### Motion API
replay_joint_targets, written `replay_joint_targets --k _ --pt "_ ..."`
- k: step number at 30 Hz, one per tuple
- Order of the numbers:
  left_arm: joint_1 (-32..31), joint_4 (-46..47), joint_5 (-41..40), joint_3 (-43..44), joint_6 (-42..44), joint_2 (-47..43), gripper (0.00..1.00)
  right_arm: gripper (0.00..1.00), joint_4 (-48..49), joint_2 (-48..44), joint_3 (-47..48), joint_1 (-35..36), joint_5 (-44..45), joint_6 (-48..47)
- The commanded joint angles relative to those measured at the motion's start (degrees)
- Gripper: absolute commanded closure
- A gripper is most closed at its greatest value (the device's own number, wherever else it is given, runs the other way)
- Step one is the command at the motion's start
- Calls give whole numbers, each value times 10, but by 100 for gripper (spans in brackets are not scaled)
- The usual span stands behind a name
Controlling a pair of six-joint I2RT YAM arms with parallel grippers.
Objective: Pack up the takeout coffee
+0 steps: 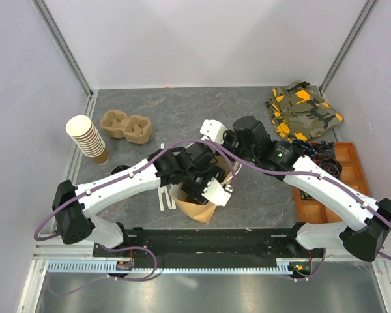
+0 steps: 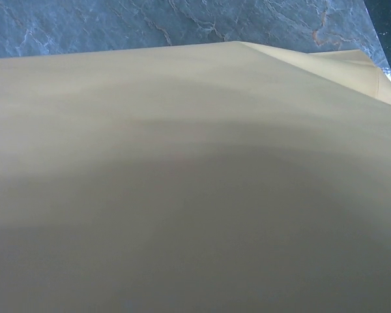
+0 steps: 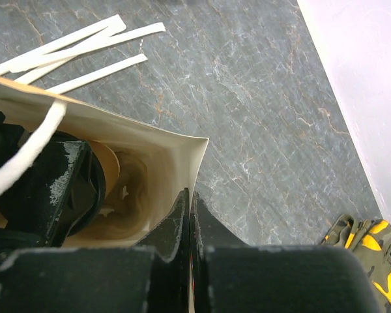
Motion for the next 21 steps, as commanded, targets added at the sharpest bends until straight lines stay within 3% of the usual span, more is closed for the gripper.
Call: replay_joint_targets --k 1,21 --pt "52 36 -6 42 -40 17 80 100 -25 -49 -9 64 -149 -88" --pt "74 137 90 -101 60 -132 82 100 -4 -40 -4 28 -134 -66"
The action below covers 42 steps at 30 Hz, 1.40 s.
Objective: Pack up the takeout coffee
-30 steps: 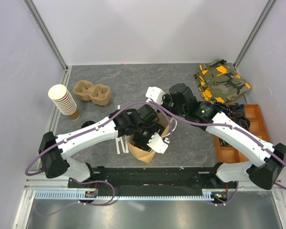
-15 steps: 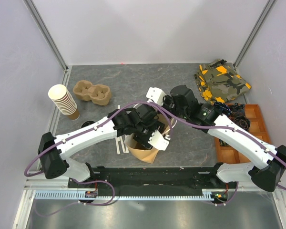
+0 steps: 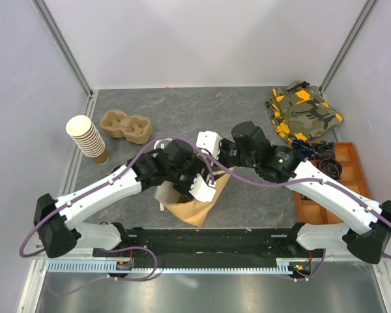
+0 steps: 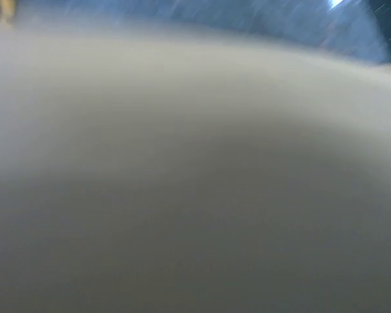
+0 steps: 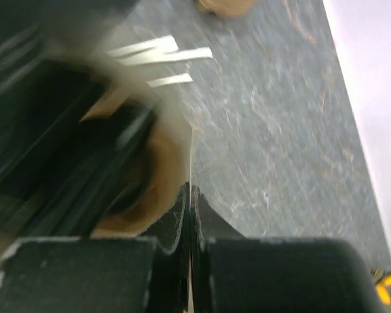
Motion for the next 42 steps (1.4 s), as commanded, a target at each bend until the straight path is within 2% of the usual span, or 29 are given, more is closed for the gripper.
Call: replay_joint_targets --k 1,8,16,23,27,32,42 --pt "42 51 29 10 25 -41 82 100 -15 -37 5 3 -78 -47" --pt "54 68 32 14 19 -48 81 100 -10 -41 -3 3 -73 -60" --pt "49 90 59 -22 81 -72 81 100 -9 -8 16 2 -71 -43" --pt "40 72 74 -25 122 -72 81 100 -7 23 37 -14 -65 -11" --pt "39 71 51 -25 108 -73 81 100 -4 19 37 -39 -95 6" --pt "39 154 5 -51 61 -93 81 100 1 5 20 -49 -116 -11" --pt "42 233 -27 -71 39 -123 82 100 8 -2 3 -49 -109 -46"
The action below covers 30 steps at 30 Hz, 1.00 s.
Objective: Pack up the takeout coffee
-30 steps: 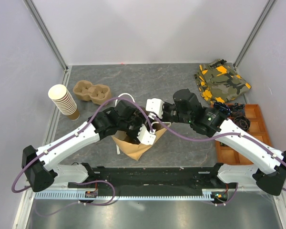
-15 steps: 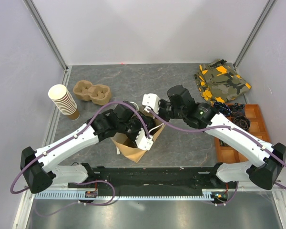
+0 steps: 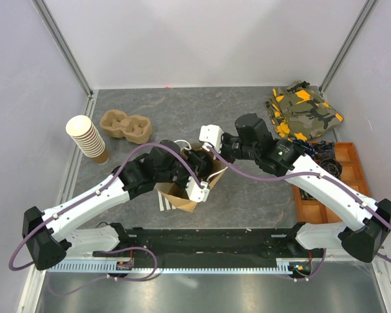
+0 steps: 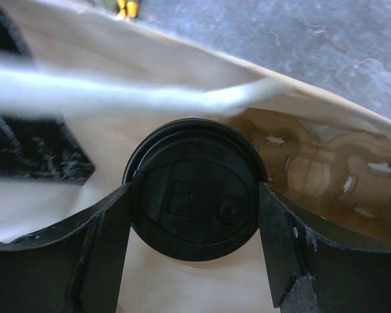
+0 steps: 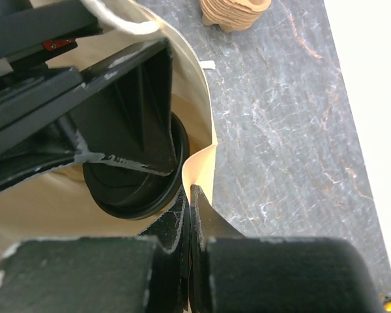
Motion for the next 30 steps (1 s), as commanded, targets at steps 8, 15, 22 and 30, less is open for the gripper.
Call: replay_joint_targets --k 8,15,22,30 --pt "5 132 -9 -60 -17 -79 80 100 40 -29 -20 1 -1 -16" --pt "6 133 -18 -92 -28 -90 80 100 42 -55 -23 9 -33 -23" --pt "7 81 -9 -81 -34 -75 80 100 42 -59 -26 27 -29 -40" --pt "14 3 0 -49 -36 -45 81 100 44 -69 -33 41 -21 -43"
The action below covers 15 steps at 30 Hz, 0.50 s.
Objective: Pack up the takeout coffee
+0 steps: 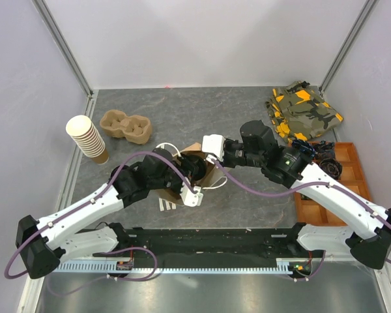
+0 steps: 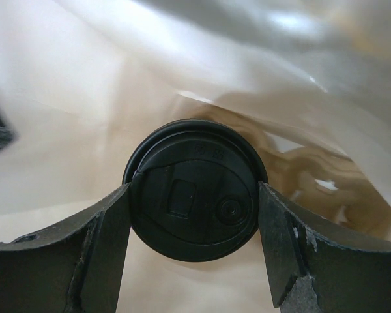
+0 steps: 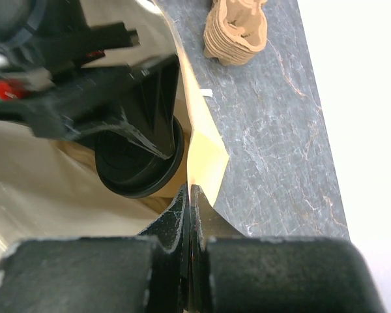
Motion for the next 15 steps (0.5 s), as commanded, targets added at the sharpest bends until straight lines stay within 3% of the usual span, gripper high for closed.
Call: replay_joint_targets --k 1,6,12,15 --pt "8 -60 20 40 -19 27 81 100 18 -24 -6 11 -15 -5" --pt "13 -53 14 50 -36 55 81 100 18 -26 -6 13 -13 17" --pt "17 47 11 20 -64 49 82 100 18 -28 -9 13 -14 70" --pt "16 42 18 18 -63 65 82 100 21 -28 -9 13 -9 80"
